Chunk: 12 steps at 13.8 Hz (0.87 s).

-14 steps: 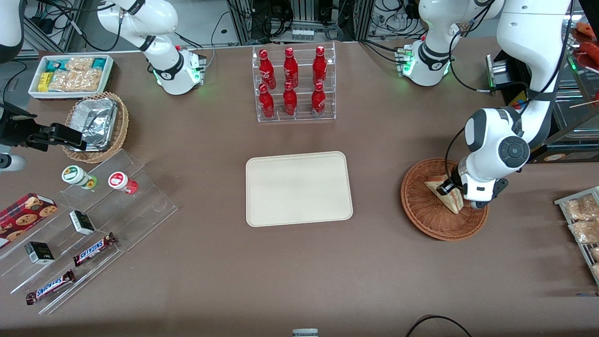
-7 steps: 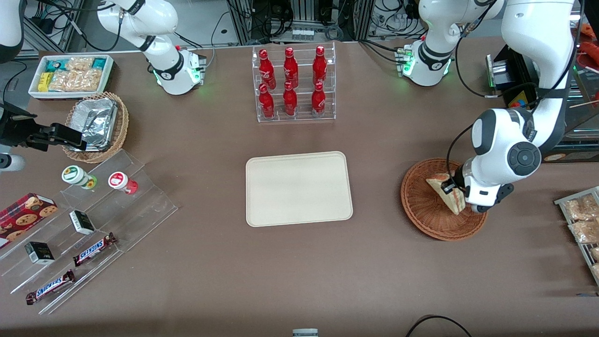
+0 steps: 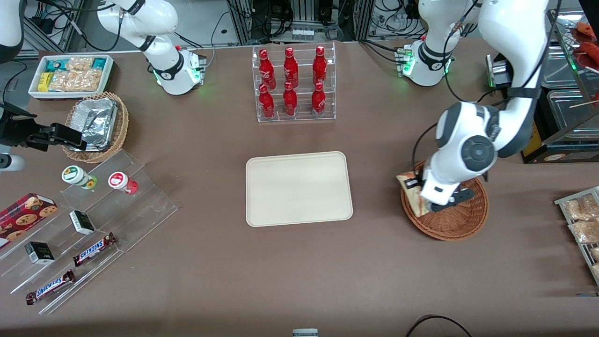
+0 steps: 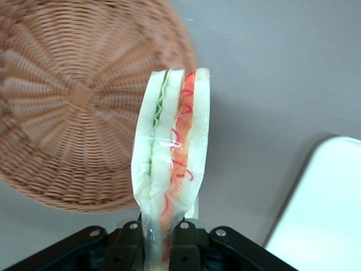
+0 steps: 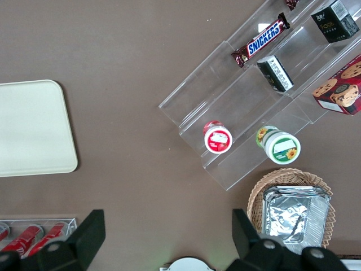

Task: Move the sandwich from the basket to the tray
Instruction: 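Lift the sandwich out of the basket with the left gripper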

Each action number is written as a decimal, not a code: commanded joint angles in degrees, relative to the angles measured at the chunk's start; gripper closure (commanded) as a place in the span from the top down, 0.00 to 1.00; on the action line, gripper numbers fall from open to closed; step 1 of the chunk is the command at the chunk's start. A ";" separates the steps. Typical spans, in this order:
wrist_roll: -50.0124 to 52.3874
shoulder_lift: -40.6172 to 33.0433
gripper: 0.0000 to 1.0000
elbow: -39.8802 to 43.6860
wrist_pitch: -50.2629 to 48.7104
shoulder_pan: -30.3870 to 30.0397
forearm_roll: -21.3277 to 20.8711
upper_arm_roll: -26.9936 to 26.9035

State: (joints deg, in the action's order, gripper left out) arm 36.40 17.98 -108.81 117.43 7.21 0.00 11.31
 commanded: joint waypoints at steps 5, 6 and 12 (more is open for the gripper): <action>7.09 11.97 0.00 14.74 -3.52 13.43 0.70 -0.41; 8.67 13.56 0.00 16.68 -3.52 15.27 0.70 -0.41; 20.45 25.07 0.00 30.38 -2.73 26.17 0.70 -0.41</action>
State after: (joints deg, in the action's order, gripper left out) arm 53.64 37.48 -86.21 116.04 29.89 0.22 11.65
